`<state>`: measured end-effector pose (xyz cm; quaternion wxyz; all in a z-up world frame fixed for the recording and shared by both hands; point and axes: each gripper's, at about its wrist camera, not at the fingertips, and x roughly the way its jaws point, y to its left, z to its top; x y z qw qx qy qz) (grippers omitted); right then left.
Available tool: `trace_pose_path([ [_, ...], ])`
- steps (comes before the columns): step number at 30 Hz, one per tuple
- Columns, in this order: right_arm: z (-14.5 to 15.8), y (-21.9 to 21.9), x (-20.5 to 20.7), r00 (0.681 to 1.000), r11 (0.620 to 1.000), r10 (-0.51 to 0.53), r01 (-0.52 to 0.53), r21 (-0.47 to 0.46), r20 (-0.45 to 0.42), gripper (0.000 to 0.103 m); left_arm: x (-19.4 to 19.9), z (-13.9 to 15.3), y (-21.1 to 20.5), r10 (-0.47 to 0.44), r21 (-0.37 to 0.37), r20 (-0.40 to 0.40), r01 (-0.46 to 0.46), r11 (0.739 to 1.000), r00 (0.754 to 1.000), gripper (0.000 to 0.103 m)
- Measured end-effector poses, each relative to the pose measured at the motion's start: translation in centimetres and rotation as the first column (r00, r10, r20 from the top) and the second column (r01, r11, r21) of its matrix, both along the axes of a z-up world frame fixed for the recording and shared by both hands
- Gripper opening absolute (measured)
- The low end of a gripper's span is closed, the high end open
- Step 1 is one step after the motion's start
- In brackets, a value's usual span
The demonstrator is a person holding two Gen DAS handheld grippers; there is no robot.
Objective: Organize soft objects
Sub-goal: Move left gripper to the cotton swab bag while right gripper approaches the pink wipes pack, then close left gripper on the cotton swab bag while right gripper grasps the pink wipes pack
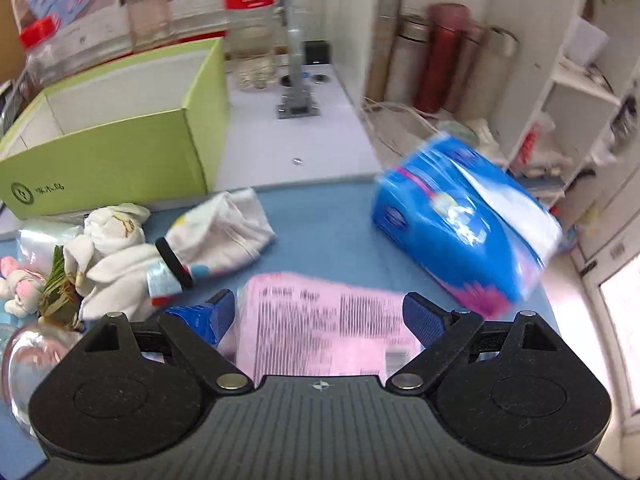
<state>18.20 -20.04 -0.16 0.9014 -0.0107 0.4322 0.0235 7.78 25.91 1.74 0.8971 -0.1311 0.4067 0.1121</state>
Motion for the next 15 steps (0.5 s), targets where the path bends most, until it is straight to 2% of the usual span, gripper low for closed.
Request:
trace_pose_path([
  [4,1.4,-3.1,-4.4,0.993,0.988,-0.044,0.027,0.153,0.108,0.078,-1.2,1.1,0.5,0.036,0.0,0.039,-0.036,0.999,0.999,0.102],
  [8,0.7,-5.5,-4.2,0.982,0.955,-0.153,0.117,0.273,0.113,0.078,-1.5,1.3,0.5,0.051,0.002,0.04,-0.051,0.999,0.998,0.102],
  [10,-0.1,-7.0,-2.8,0.98,0.9,-0.191,0.154,0.409,0.052,0.078,-1.4,1.1,0.3,0.048,0.006,0.028,-0.049,0.999,0.998,0.102],
  [12,-0.9,-7.8,-1.6,0.987,0.834,-0.161,0.125,0.537,0.021,0.078,-1.2,0.8,0.1,0.041,0.009,0.016,-0.041,0.999,0.999,0.102],
  [13,-1.0,-7.8,-0.7,0.988,0.824,-0.157,0.128,0.552,0.006,0.078,-1.2,0.7,-0.1,0.037,0.011,0.011,-0.037,0.999,0.999,0.102],
  [15,-0.7,-6.8,0.6,0.987,0.858,-0.159,0.136,0.495,0.003,0.078,-1.1,0.5,-0.4,0.029,0.018,0.002,-0.029,0.999,1.0,0.102],
])
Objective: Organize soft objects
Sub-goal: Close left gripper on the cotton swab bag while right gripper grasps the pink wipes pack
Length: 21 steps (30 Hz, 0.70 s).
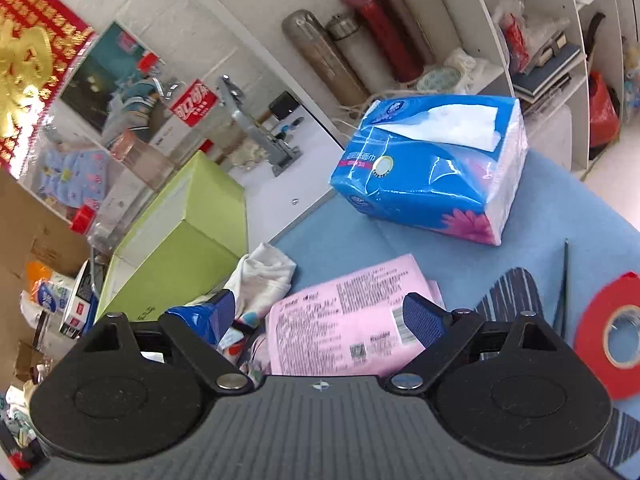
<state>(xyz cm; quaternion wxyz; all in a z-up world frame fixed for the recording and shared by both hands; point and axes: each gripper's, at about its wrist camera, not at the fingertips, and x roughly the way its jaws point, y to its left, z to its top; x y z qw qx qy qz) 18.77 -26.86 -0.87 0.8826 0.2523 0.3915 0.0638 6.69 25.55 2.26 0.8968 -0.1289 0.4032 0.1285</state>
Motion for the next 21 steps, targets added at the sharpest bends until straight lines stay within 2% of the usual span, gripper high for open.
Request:
trace_pose_path([
  [2,0.7,1.3,1.0,0.999,0.997,0.033,-0.032,-0.069,0.018,0.078,0.1,-0.2,-0.2,0.0,0.003,-0.007,0.0,1.0,1.0,0.102],
  [5,1.4,2.9,3.0,0.991,0.985,0.13,-0.126,-0.118,0.024,0.078,0.2,-0.4,-0.1,0.008,-0.007,-0.015,-0.008,1.0,1.0,0.102],
  [8,0.2,4.1,5.4,0.985,0.967,0.168,-0.174,-0.186,-0.05,0.078,0.2,-0.5,-0.1,0.015,-0.009,-0.021,-0.015,1.0,1.0,0.102],
  [12,-2.1,4.3,6.7,0.974,0.955,0.173,-0.202,-0.219,-0.144,0.078,0.1,-0.5,0.1,0.01,-0.006,-0.019,-0.01,1.0,1.0,0.102],
  [17,-2.0,2.4,1.0,0.982,0.962,0.102,-0.138,-0.235,-0.159,0.078,0.1,-0.6,0.0,0.001,0.003,-0.009,-0.001,1.0,1.0,0.102],
  [21,-1.3,1.9,-4.8,0.979,0.957,0.151,-0.18,-0.226,-0.137,0.078,0.1,-0.9,-0.2,-0.016,-0.013,-0.017,0.016,1.0,1.0,0.102],
])
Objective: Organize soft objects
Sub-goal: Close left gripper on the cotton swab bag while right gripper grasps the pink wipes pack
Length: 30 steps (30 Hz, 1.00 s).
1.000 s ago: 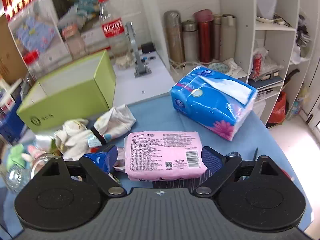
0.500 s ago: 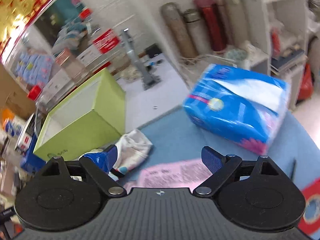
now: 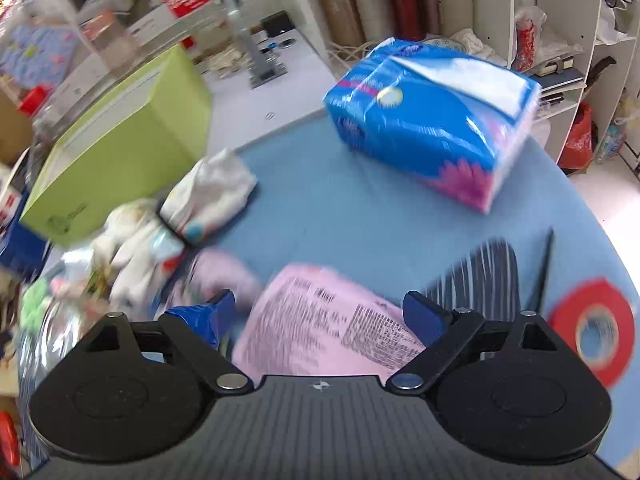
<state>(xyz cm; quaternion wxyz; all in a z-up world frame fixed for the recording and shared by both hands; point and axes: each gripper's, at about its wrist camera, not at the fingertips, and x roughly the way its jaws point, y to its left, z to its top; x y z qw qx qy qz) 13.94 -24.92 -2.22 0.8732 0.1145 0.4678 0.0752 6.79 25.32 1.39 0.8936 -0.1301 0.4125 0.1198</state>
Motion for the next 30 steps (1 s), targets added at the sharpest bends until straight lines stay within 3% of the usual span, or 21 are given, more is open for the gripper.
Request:
trace_pose_path([
  [3,0.6,0.7,-2.1,0.989,0.988,0.141,-0.138,-0.064,0.038,0.078,-0.5,-0.1,-0.3,-0.009,0.011,-0.006,0.009,1.0,1.0,0.102],
  [5,0.7,1.7,-2.5,0.965,0.951,0.257,-0.241,-0.195,0.061,0.078,-1.0,-0.1,-0.2,0.001,0.02,-0.008,-0.001,1.0,1.0,0.102],
  [8,-0.5,2.9,-1.6,0.94,0.888,0.341,-0.312,-0.338,0.027,0.078,-1.7,-0.1,0.4,0.022,0.031,-0.009,-0.022,0.999,1.0,0.102],
  [12,-2.5,3.3,-0.2,0.936,0.871,0.351,-0.336,-0.359,-0.027,0.078,-2.2,0.1,2.0,0.054,0.014,-0.005,-0.054,0.998,0.999,0.102],
  [15,-3.4,2.2,-0.2,0.947,0.912,0.319,-0.302,-0.278,0.019,0.081,-1.7,0.4,3.2,0.08,-0.038,0.019,-0.079,0.996,0.997,0.102],
  [19,-4.0,1.8,-1.6,0.94,0.914,0.322,-0.277,-0.297,0.115,0.082,-0.2,0.1,2.3,-0.014,-0.074,0.023,0.016,0.997,1.0,0.102],
  [23,-4.2,1.6,-2.1,0.937,0.918,0.317,-0.265,-0.295,0.147,0.082,0.1,-0.7,-0.1,-0.142,0.033,-0.012,0.142,0.989,0.99,0.102],
  [30,-4.3,1.7,-1.9,0.94,0.922,0.309,-0.258,-0.289,0.146,0.085,0.3,-2.4,-1.1,-0.191,0.142,-0.014,0.191,0.971,0.981,0.102],
])
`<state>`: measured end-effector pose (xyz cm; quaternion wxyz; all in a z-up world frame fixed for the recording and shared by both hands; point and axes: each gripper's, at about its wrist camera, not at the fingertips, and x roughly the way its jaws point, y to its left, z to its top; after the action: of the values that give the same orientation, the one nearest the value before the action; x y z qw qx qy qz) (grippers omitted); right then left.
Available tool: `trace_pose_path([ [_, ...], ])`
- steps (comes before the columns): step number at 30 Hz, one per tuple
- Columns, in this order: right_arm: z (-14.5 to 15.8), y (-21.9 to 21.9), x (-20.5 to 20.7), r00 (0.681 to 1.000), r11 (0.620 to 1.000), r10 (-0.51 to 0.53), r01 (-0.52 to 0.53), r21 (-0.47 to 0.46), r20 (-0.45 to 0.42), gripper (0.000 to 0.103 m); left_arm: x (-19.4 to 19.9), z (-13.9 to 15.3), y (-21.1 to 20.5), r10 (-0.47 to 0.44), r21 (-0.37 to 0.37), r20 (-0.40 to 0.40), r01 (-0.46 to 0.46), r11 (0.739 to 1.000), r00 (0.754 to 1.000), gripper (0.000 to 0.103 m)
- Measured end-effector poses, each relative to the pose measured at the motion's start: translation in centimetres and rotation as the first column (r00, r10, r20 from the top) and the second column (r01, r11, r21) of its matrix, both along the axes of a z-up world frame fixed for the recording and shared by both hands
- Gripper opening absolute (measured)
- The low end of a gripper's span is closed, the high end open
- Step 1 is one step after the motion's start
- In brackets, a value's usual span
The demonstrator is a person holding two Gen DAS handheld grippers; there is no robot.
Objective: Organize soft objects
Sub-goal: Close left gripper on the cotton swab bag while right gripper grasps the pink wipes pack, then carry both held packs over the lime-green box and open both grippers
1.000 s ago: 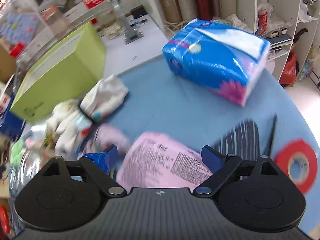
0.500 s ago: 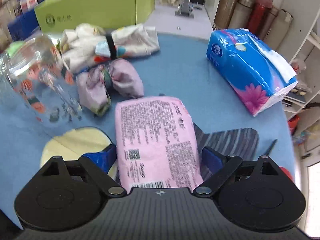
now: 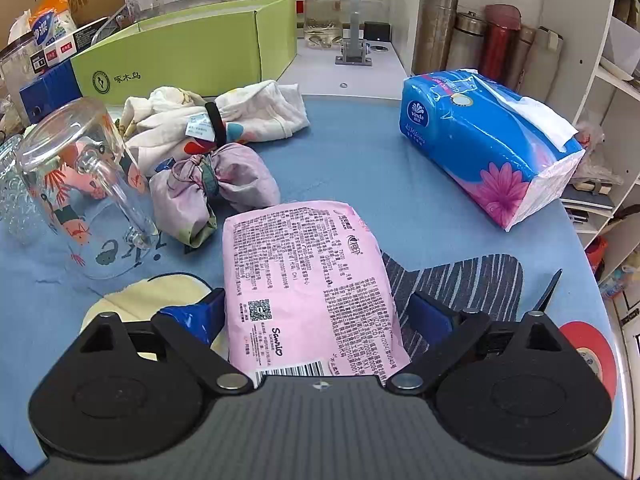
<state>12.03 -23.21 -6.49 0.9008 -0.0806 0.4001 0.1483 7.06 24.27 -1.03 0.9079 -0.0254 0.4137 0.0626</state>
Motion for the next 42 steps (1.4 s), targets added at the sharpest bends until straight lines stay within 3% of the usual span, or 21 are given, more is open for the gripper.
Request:
trace_pose_path([
  [5,-0.2,0.1,-0.1,1.0,1.0,-0.003,0.003,0.007,0.017,0.087,1.1,-1.6,0.6,-0.003,-0.022,-0.046,0.002,1.0,0.999,0.102],
  [6,-0.2,0.2,0.0,1.0,1.0,0.0,0.0,0.008,0.017,0.088,0.8,-1.7,0.7,-0.001,-0.044,-0.029,-0.001,0.999,1.0,0.092],
  [7,-0.3,0.1,0.0,1.0,1.0,0.007,-0.007,0.009,0.02,0.088,0.6,-1.6,0.9,-0.014,-0.083,-0.023,0.012,0.996,1.0,0.066],
  [9,-0.3,0.0,0.1,0.999,1.0,0.023,-0.023,0.012,0.029,0.088,-0.1,-1.1,1.2,0.001,-0.117,-0.01,-0.003,0.993,1.0,0.067],
  [12,0.0,-0.1,-0.5,0.998,1.0,0.023,-0.024,0.019,0.056,0.073,-1.9,0.6,1.2,0.01,-0.124,0.031,-0.006,0.992,0.999,0.067],
  [13,0.3,-0.2,-0.8,0.997,0.999,0.028,-0.03,0.027,0.065,0.051,-2.6,1.3,1.3,0.015,-0.127,0.045,-0.009,0.992,0.999,0.067],
  [16,1.3,-0.5,-1.5,0.998,0.998,0.029,-0.032,0.051,0.058,0.05,-3.9,3.9,2.1,0.024,-0.141,0.091,-0.011,0.99,0.996,0.067],
  [19,2.9,-0.3,-2.2,0.995,0.997,0.043,-0.048,0.058,0.086,0.05,-3.4,6.5,2.0,0.018,-0.11,0.135,-0.004,0.994,0.991,0.067],
  [22,5.9,0.6,-1.8,0.986,0.993,0.068,-0.083,0.088,0.153,0.051,-0.8,8.9,1.2,-0.01,-0.097,0.183,0.028,0.995,0.983,0.067],
  [27,11.5,4.9,2.2,0.943,0.979,0.16,-0.188,0.072,0.291,0.051,7.2,12.3,-1.4,-0.065,-0.124,0.254,0.099,0.987,0.965,0.067],
  [32,15.1,10.7,10.4,0.912,0.963,0.224,-0.262,0.068,0.343,0.051,16.0,12.6,-4.3,-0.113,-0.131,0.213,0.143,0.981,0.971,0.067],
  [35,14.9,13.8,15.6,0.924,0.962,0.237,-0.266,0.057,0.301,0.051,19.8,11.0,-5.3,-0.123,-0.14,0.166,0.147,0.979,0.978,0.068],
  [39,12.0,16.2,20.7,0.947,0.967,0.239,-0.253,0.042,0.215,0.052,23.2,8.6,-5.8,-0.122,-0.131,0.106,0.136,0.982,0.987,0.068],
  [42,10.0,16.6,23.0,0.961,0.966,0.234,-0.247,0.081,0.15,0.054,23.9,7.9,-5.9,-0.118,-0.107,0.084,0.127,0.986,0.989,0.092],
])
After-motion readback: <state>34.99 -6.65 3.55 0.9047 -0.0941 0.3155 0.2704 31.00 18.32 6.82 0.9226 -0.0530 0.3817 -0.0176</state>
